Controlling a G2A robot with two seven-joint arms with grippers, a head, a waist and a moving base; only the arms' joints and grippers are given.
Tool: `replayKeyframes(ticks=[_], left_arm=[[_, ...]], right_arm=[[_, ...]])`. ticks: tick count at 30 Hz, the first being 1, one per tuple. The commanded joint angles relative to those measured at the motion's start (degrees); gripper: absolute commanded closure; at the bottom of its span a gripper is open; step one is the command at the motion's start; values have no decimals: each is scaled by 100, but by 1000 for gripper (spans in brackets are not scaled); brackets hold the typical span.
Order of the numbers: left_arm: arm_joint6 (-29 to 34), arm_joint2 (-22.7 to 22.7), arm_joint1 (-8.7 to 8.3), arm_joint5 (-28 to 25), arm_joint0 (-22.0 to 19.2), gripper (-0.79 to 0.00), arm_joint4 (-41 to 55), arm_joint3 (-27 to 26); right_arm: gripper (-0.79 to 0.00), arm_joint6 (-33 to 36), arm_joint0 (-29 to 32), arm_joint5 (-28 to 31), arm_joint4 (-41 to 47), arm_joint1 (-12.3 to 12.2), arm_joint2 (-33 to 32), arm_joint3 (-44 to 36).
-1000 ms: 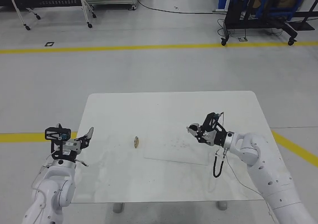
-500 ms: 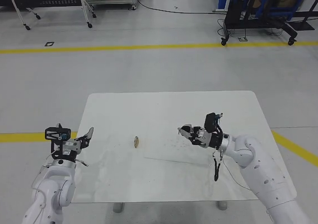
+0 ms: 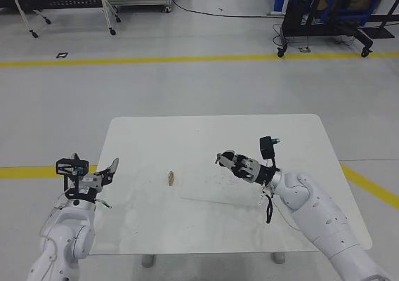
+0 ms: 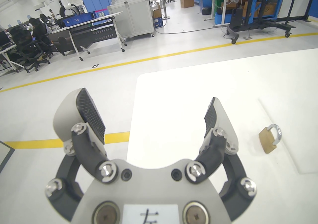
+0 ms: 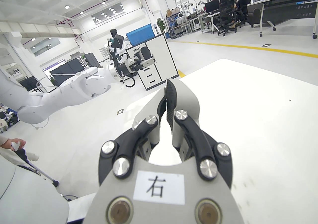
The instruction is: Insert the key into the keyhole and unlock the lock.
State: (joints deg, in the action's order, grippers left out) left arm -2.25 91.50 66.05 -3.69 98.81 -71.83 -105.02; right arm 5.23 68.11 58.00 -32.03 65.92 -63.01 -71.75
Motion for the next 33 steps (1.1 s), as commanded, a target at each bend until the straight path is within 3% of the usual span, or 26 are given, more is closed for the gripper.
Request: replayKeyframes(ticks=[1, 5, 8, 14, 20, 23, 27, 33], left_arm=[[-56, -45, 10, -718, -99, -785, 878, -48], [496, -511, 18, -1706, -715, -785, 1450, 51], [968, -1204, 81, -2204, -1412, -785, 1866, 516], [2016, -2345, 286, -3206, -2725, -785, 4387, 1793], [2846, -3016, 449, -3998, -3395, -785, 6892, 2818], [4052, -3308, 473, -4023, -3693, -785, 8318, 3279], [5199, -3322, 453, -3456, -4141, -785, 9280, 3893], [5405, -3527, 506, -3802, -4424, -770, 8892, 4086]], right_arm=[[0, 0, 0, 0, 1, 0, 0, 0], [0, 0, 0, 0, 1, 0, 0, 0], [0, 0, 0, 0, 1, 0, 0, 0], [0, 0, 0, 0, 1, 0, 0, 0], [0, 0, 0, 0, 1, 0, 0, 0], [0, 0, 0, 0, 1, 0, 0, 0], [0, 0, 0, 0, 1, 0, 0, 0], [0, -6, 19, -64, 16, 3, 4, -21]])
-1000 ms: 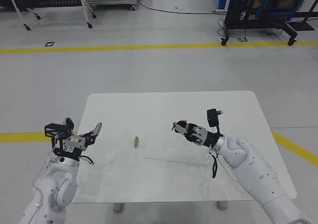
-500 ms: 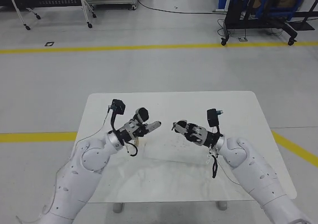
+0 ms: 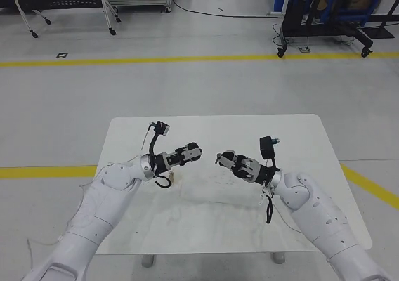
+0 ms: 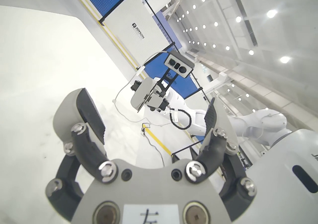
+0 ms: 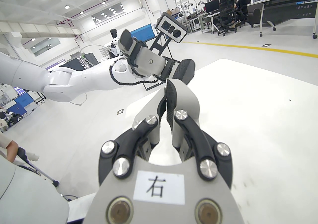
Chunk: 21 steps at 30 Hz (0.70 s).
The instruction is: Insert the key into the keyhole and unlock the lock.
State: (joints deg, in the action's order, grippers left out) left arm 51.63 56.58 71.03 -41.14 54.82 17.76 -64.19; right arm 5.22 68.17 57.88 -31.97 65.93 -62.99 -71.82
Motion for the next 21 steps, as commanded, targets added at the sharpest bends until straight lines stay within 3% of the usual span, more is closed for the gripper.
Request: replayKeyframes(ticks=[1, 3, 4, 8, 21], left_arm=[[7, -60, 14, -132, -54, -680, -153, 23], [-30, -106, 26, -263, -83, -606, -288, 44], [-52, -122, 30, -323, -91, -529, -350, 54], [-107, -194, 44, -465, -89, -394, -515, 38], [-184, -337, 63, -459, -139, -305, -756, 52]], right_arm=[[0, 0, 46, -113, 105, 10, 32, -44], [0, 110, 41, -86, 488, 25, 119, -12], [0, 223, 0, -93, 661, 28, 154, 38], [0, 732, -195, -80, 1503, 45, 343, 272], [0, 1774, -500, -246, 2768, 26, 492, 566]])
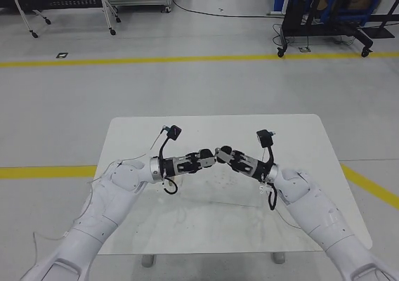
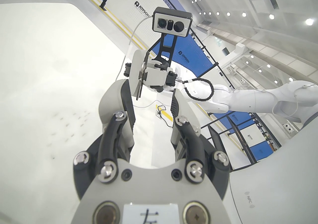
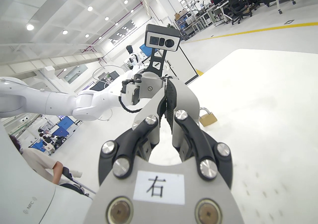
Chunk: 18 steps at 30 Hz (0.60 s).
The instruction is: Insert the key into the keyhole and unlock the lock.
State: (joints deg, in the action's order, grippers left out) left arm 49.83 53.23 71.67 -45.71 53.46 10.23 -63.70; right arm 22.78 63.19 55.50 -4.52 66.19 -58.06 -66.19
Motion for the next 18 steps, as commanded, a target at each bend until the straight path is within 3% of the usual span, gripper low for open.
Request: replayKeyframes(ticks=[1, 5, 8, 14, 18], left_arm=[[-7, -5, -1, -4, -6, -302, -8, 4], [-45, -13, -3, -8, -8, -286, -33, 5], [-66, -14, -5, 2, -17, -212, -40, 15], [-93, -41, -4, 25, -34, -135, -82, 29], [-127, -49, -3, 34, -47, -123, -104, 48]], right_arm=[[0, 47, -2, -13, 56, -2, 1, 3], [0, 153, -11, -10, 167, -3, 12, 11], [0, 217, -23, 12, 242, -1, 26, 22], [0, 294, -55, 17, 303, 11, 62, 64], [0, 328, -79, 49, 330, 24, 99, 74]])
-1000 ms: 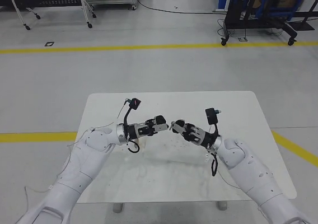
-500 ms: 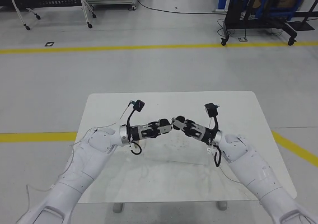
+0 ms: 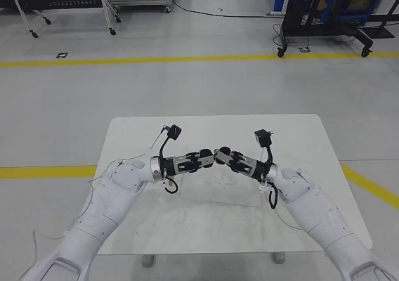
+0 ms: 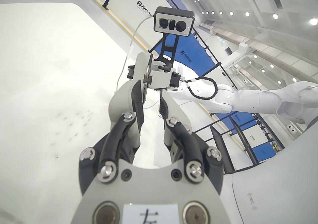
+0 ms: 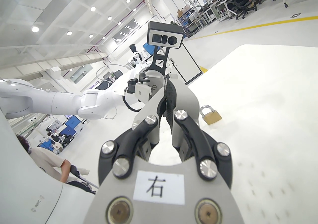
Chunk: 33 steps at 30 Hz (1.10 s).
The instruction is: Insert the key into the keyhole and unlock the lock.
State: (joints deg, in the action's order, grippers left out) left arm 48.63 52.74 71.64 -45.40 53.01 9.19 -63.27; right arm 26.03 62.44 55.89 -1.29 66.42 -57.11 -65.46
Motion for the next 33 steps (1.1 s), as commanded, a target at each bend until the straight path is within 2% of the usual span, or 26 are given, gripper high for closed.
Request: replayKeyframes(ticks=[1, 6, 7, 8, 9, 18, 19, 20, 21, 22, 25, 29, 33], left_arm=[[-12, -3, 0, 1, -5, -129, -10, 7], [-38, -30, 3, 21, -18, -117, -48, 21], [-44, -35, 4, 28, -20, -86, -52, 27], [-50, -38, 5, 31, -25, -18, -64, 29], [-58, -42, 5, 35, -27, 0, -71, 36], [-111, -58, 5, 51, -44, 0, -128, 65], [-122, -53, 3, 48, -48, 0, -139, 70], [-138, -43, 1, 42, -48, 0, -138, 70], [-149, -31, -3, 29, -48, 0, -142, 69], [-146, -17, -10, -3, -61, 0, -202, 63], [-193, 25, -32, -111, -53, 0, -377, 48], [-171, 103, -69, -152, -38, 0, -407, 35], [-43, 136, -100, -151, -40, 0, -367, -5]], right_arm=[[0, 19, -10, 18, 18, 4, 14, 7], [0, 55, -39, 41, 48, 13, 31, 39], [0, 58, -44, 54, 45, 14, 30, 41], [0, 58, -46, 56, 43, 15, 31, 47], [0, 55, -49, 52, 30, 16, 27, 46], [-6, 37, -15, 89, -37, 4, -29, 8], [-215, 37, -24, 88, -130, -4, -56, 9], [-385, 22, -16, 88, -222, -10, -80, -2], [-668, 2, 4, 109, -284, -15, -99, -27], [-785, -18, 24, 132, -336, -24, -131, -44], [-785, -105, 79, 169, -598, -82, -351, -78], [-785, -142, 336, 203, -1263, -264, -964, -378], [-785, -142, 336, 203, -1263, -264, -964, -378]])
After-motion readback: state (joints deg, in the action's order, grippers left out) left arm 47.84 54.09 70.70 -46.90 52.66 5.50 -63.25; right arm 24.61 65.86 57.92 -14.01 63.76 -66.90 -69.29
